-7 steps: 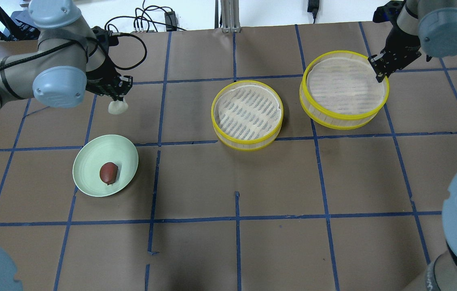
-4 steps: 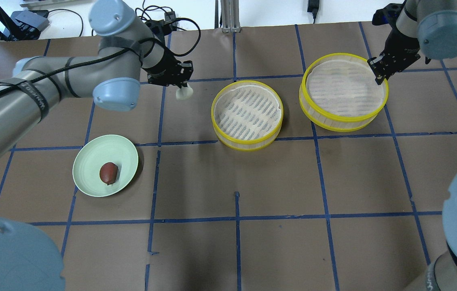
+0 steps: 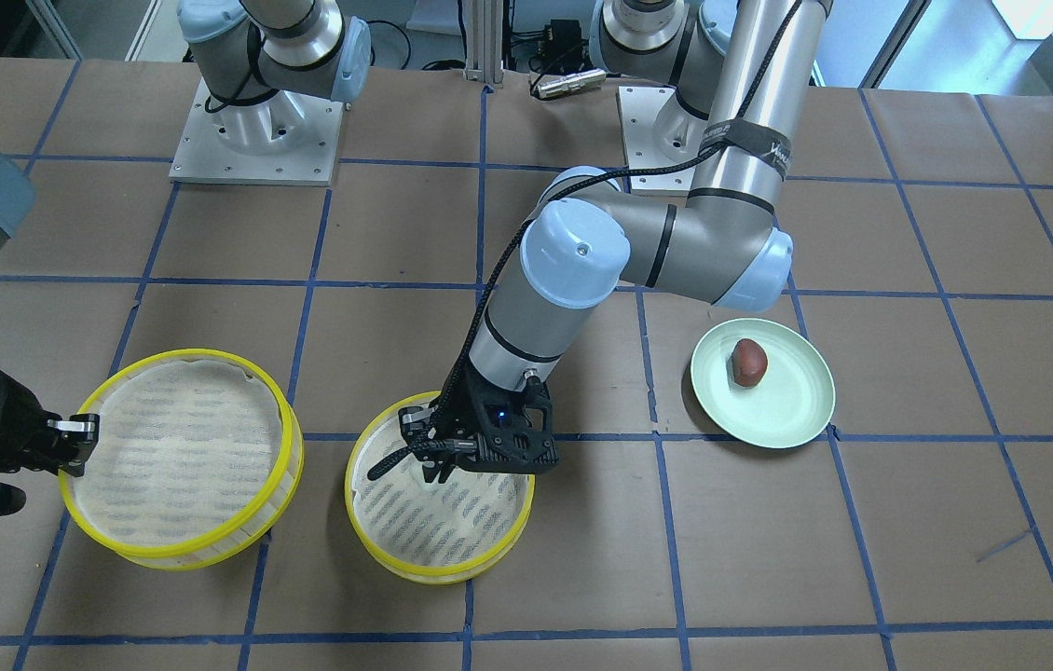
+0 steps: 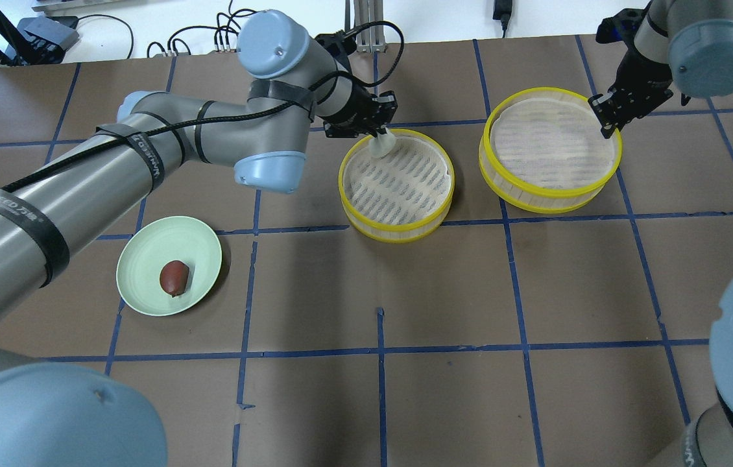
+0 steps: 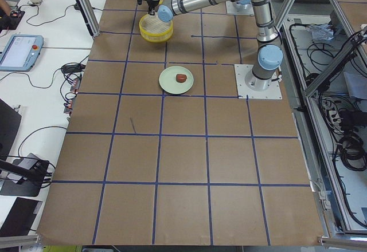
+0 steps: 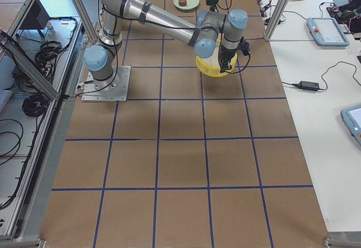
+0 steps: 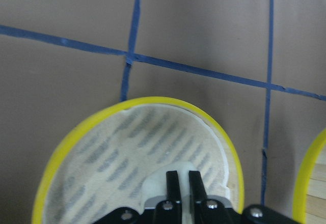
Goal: Place buns in different layers of steamer
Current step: 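Carry the white bun into the lower steamer tier and release it with the left gripper, then restack the top tier with the right gripper while the left moves to the brown bun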
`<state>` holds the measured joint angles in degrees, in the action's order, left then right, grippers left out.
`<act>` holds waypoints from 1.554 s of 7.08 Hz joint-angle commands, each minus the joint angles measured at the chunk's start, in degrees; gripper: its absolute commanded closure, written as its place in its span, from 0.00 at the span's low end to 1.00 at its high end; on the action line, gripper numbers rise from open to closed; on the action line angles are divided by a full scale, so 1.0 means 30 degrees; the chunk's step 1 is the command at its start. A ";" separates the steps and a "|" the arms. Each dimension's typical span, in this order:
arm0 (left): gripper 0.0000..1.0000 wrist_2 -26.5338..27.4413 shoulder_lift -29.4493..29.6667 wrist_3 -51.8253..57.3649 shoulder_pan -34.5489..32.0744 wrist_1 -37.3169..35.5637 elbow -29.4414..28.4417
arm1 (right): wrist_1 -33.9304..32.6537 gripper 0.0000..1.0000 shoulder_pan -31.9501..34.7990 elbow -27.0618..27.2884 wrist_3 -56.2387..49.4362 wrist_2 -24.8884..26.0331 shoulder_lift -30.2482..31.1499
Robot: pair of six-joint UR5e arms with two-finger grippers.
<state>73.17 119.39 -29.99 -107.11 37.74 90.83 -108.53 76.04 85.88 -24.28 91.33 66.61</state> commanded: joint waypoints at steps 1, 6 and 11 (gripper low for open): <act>0.00 -0.0043 0.0163 -0.0053 -0.0127 -0.0012 0.0133 | 0.0024 0.95 0.0024 -0.0002 0.0241 -0.0092 0.0091; 0.00 0.2731 -0.3373 0.9362 0.3173 0.2214 0.3311 | 0.0113 0.95 0.4376 -0.0177 0.9296 -0.0033 0.0649; 0.00 0.8130 -0.6455 1.2013 0.5637 0.3210 0.9352 | -0.0528 0.94 0.7140 -0.0090 1.3451 -0.0209 -0.0726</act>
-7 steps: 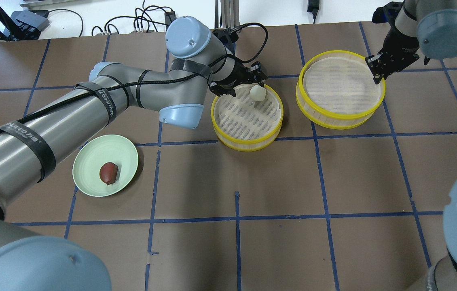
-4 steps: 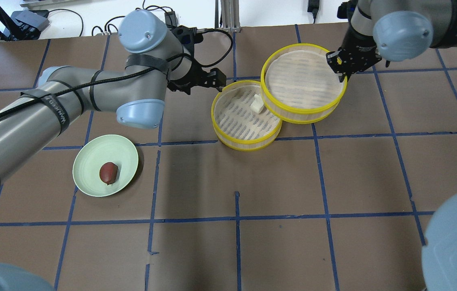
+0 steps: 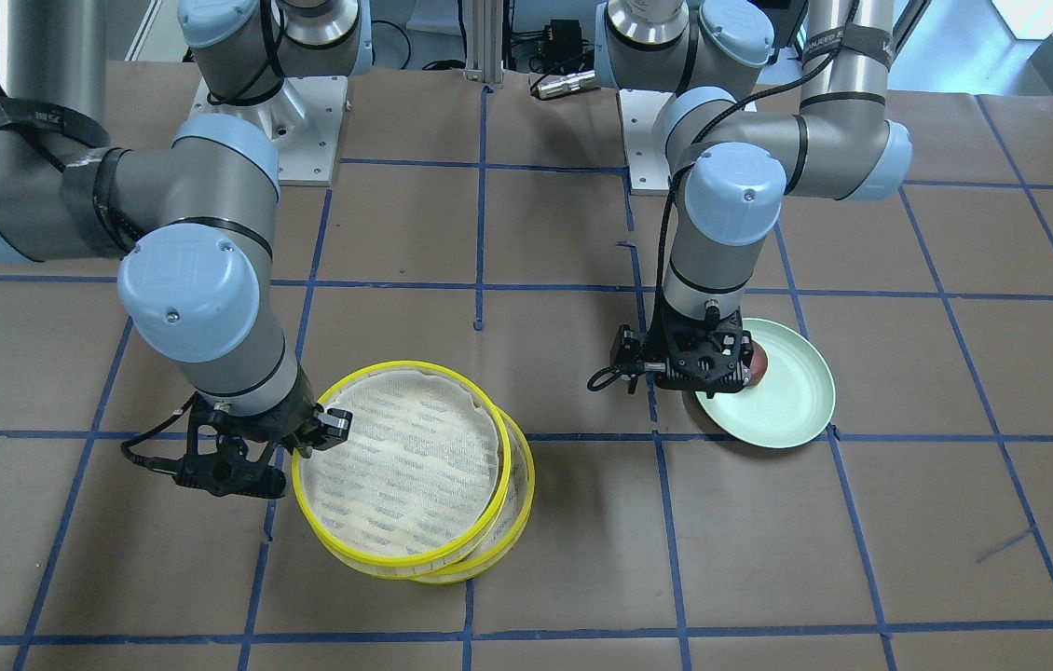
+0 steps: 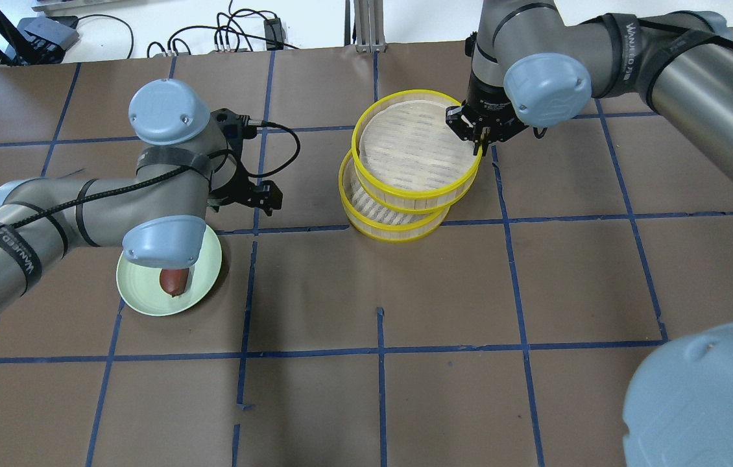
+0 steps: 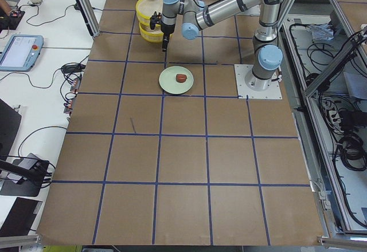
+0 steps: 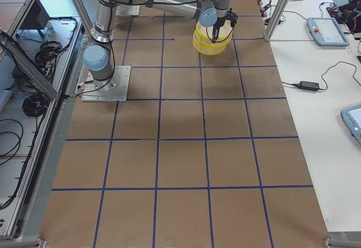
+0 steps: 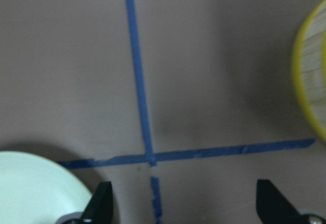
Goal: Place buns in different layers of steamer
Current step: 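Restack the top tier with the right gripper while the left moves to the brown bun, then grasp the brown bun on the plate with the left gripper and lift it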
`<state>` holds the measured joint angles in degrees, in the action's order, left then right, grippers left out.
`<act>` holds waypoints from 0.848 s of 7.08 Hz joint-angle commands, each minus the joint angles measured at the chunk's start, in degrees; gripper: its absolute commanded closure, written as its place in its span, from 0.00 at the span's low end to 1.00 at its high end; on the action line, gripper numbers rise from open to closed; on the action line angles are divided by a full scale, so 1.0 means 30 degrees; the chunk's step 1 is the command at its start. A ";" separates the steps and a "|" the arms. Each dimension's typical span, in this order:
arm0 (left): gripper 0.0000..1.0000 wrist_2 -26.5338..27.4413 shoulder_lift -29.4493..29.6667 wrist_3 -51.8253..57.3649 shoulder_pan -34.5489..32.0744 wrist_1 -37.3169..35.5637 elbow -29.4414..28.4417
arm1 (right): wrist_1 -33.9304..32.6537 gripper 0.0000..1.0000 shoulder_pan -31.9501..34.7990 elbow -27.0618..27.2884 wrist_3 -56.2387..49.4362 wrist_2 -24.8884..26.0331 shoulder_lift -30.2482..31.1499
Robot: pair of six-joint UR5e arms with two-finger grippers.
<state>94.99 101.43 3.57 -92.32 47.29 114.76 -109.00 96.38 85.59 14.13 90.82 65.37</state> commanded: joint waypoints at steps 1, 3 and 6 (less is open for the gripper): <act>0.00 0.0974 -0.0528 0.2602 0.1613 0.0027 0.2342 | -0.0580 0.94 0.0655 0.0005 0.0768 -0.0009 -0.0432; 0.01 0.1355 -0.0617 0.4953 0.4219 -0.0002 0.3113 | -0.0582 0.94 0.0658 0.0004 0.0739 -0.0038 -0.0550; 0.01 0.1356 -0.0238 0.5081 0.4522 0.0086 0.3230 | -0.0553 0.93 0.0658 0.0092 0.0767 -0.0009 -0.0785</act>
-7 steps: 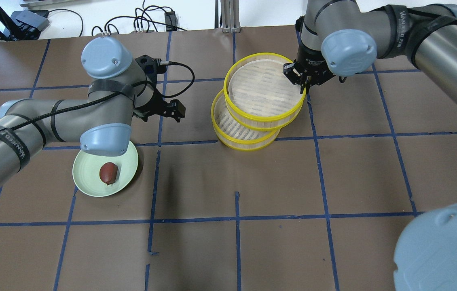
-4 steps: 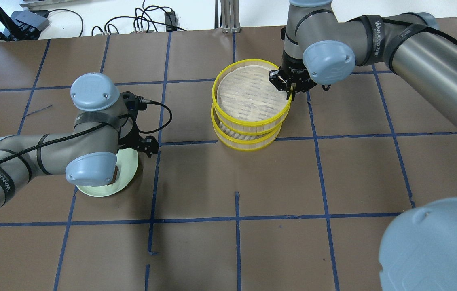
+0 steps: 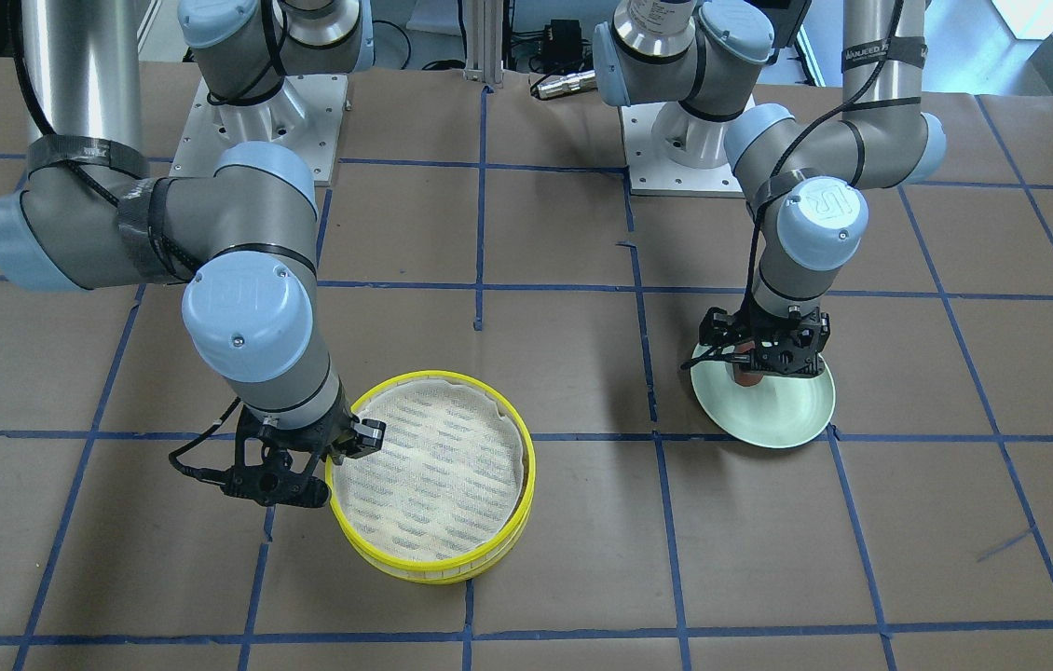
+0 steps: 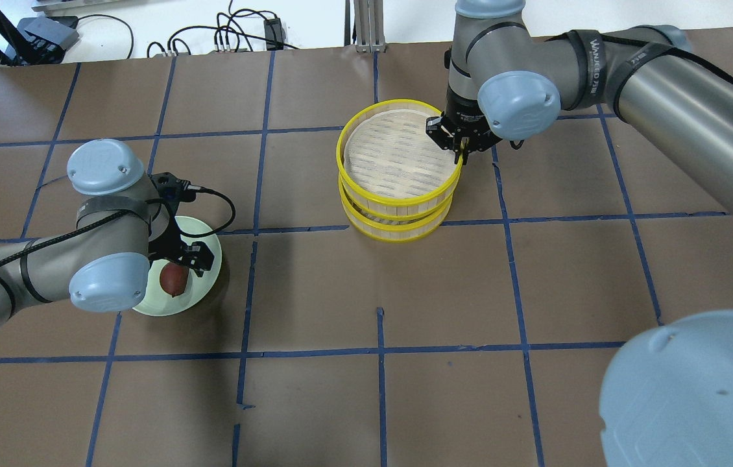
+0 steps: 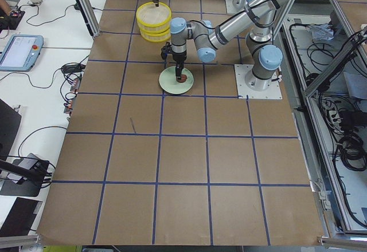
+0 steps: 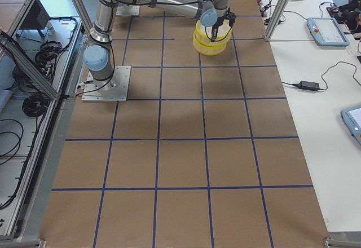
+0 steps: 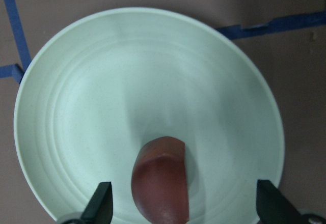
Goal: Place buns in different layers of steamer
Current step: 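Grasp the brown bun on the plate with the left gripper and lift it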
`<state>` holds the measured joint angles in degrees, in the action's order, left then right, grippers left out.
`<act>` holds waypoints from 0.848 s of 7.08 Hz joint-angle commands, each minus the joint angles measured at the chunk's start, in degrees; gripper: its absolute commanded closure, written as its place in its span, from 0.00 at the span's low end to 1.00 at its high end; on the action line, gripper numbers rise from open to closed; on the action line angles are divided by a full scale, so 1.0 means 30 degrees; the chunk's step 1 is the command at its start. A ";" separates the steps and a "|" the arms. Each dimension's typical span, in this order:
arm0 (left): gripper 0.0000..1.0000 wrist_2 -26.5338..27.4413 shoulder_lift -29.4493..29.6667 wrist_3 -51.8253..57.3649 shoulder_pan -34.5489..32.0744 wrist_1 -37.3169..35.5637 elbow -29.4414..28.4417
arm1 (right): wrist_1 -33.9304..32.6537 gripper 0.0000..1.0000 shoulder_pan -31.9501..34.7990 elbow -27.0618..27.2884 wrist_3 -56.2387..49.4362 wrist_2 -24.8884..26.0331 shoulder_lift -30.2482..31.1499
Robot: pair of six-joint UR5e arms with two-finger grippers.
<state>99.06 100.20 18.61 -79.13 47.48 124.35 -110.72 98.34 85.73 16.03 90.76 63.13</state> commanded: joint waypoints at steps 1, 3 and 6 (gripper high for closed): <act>0.10 -0.0032 0.0232 0.0155 0.0127 -0.0005 0.0065 | -0.0006 0.93 0.0003 0.0076 0.0105 -0.0019 -0.0009; 0.57 -0.0002 0.0262 0.0273 0.0127 -0.0005 -0.0022 | 0.0081 0.93 0.0061 0.0193 0.0076 0.0010 0.0138; 0.98 -0.0119 0.0262 0.0302 0.0127 -0.0239 -0.0635 | 0.0082 0.92 0.0119 0.0223 0.0075 -0.0019 0.0138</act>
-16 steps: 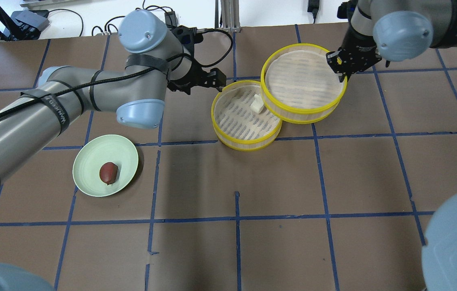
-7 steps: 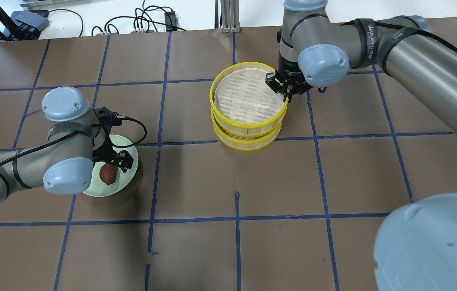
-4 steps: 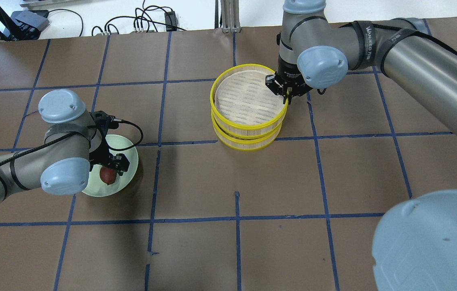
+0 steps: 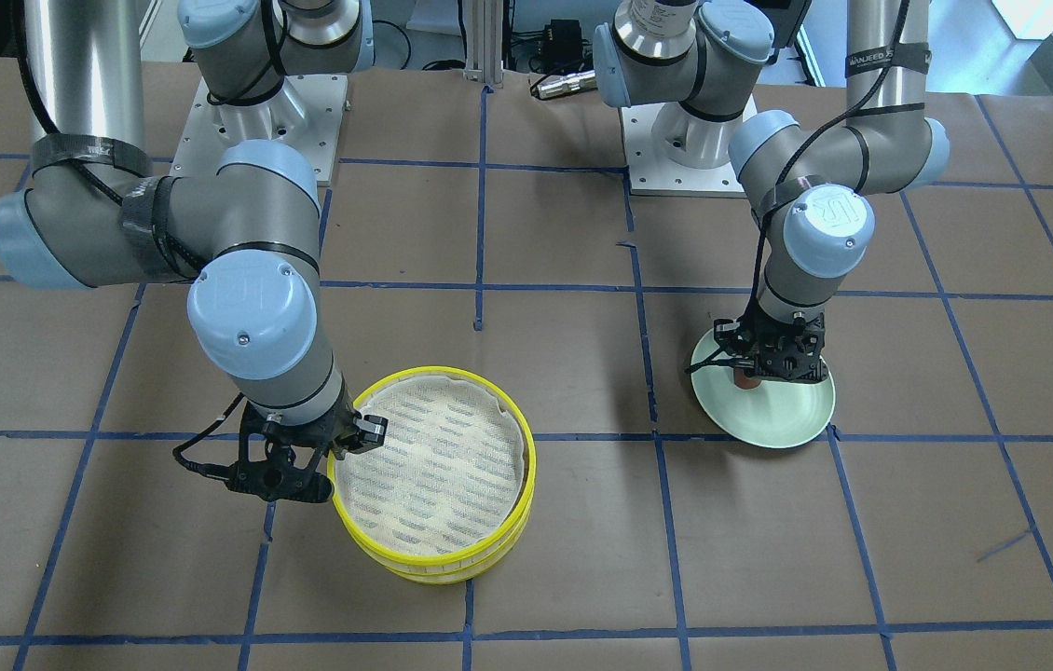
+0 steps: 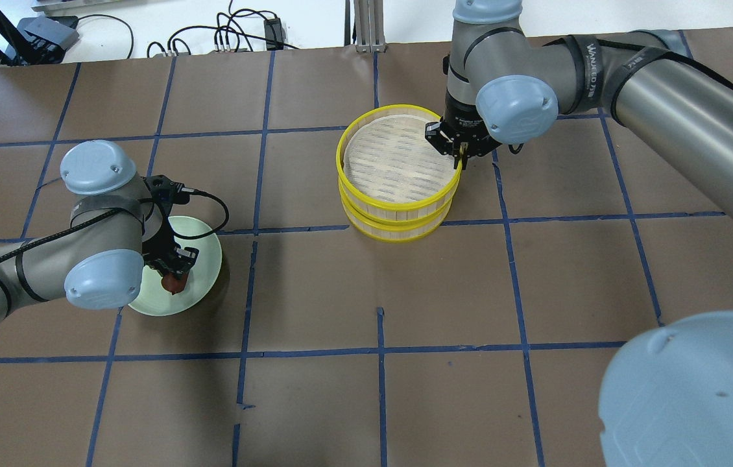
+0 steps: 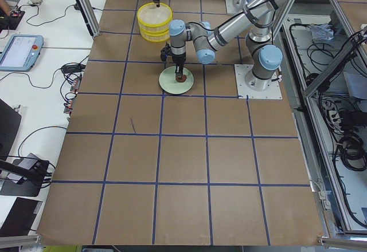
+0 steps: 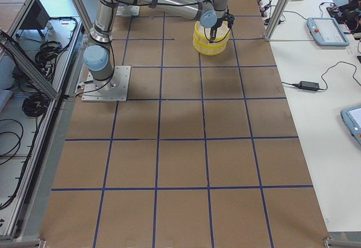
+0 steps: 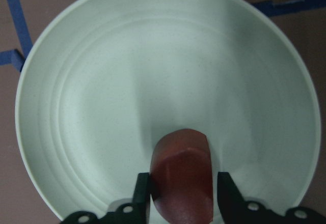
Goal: Place buns in different layers of steamer
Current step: 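Grasp the brown bun on the plate with the left gripper and lift it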
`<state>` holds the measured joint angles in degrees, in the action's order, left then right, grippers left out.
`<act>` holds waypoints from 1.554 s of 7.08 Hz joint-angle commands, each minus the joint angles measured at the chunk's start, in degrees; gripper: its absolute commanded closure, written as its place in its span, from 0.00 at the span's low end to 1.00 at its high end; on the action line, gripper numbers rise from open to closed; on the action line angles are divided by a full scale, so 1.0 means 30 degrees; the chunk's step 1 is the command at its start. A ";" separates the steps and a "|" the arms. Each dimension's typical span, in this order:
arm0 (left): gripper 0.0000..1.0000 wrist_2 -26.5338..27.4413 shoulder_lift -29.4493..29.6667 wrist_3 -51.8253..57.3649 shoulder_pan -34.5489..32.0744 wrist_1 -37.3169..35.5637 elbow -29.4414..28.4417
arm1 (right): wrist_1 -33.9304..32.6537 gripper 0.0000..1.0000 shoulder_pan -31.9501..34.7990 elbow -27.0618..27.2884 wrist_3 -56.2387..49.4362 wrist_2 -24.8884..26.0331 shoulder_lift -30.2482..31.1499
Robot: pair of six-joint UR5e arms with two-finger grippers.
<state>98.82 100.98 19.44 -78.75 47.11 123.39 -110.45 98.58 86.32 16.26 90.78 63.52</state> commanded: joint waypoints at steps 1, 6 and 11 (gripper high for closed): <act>0.98 -0.0041 -0.0027 0.0111 0.0000 -0.0147 -0.0987 | -0.0038 0.91 0.0129 0.0027 -0.0001 0.0005 0.0008; 0.98 -0.2319 -0.1609 -0.2307 -0.2426 0.3566 -0.6345 | -0.0068 0.12 0.0159 0.0203 -0.0322 0.0005 0.0007; 0.98 -0.6177 -0.0966 -0.8471 -0.4980 0.2758 -0.7468 | 0.5512 0.07 -0.3815 -0.0529 -0.6337 -0.0112 0.5792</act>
<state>84.70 97.67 -4.33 -93.10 56.57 101.43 -100.36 91.33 84.93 3.97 90.56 74.66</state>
